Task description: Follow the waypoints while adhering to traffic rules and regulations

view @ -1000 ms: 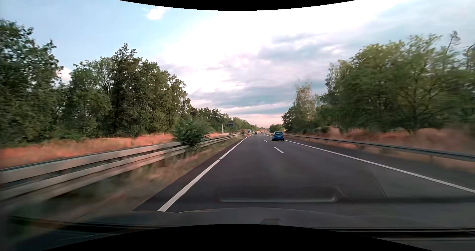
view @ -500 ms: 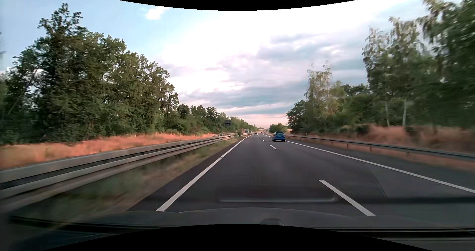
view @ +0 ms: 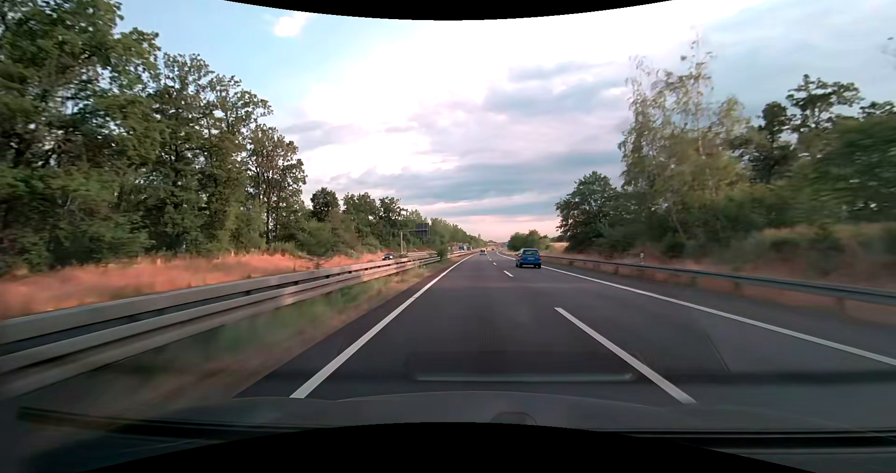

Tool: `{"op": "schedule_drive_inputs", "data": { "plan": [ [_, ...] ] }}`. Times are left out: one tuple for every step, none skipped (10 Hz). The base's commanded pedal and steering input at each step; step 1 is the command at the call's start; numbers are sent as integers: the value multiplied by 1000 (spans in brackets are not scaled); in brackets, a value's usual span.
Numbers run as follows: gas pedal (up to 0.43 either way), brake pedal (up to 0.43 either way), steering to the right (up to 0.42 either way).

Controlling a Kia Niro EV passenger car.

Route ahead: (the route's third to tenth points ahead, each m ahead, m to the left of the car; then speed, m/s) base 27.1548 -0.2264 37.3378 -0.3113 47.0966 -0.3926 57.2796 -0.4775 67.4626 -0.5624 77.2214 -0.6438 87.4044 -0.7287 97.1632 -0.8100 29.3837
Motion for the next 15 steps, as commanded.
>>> {"op": "schedule_drive_inputs", "data": {
  "plan": [
    [287, 0, -1],
    [287, 0, -1],
    [287, 0, -1],
    [287, 0, -1],
    [287, 0, -1],
    [287, 0, -2],
    [287, 0, -2],
    [280, 0, -2],
    [280, 0, -2],
    [280, 0, -2],
    [280, 0, -1],
    [268, 0, -1],
    [268, 0, -1],
    [268, 0, -2],
    [268, 0, -2]
  ]
}}
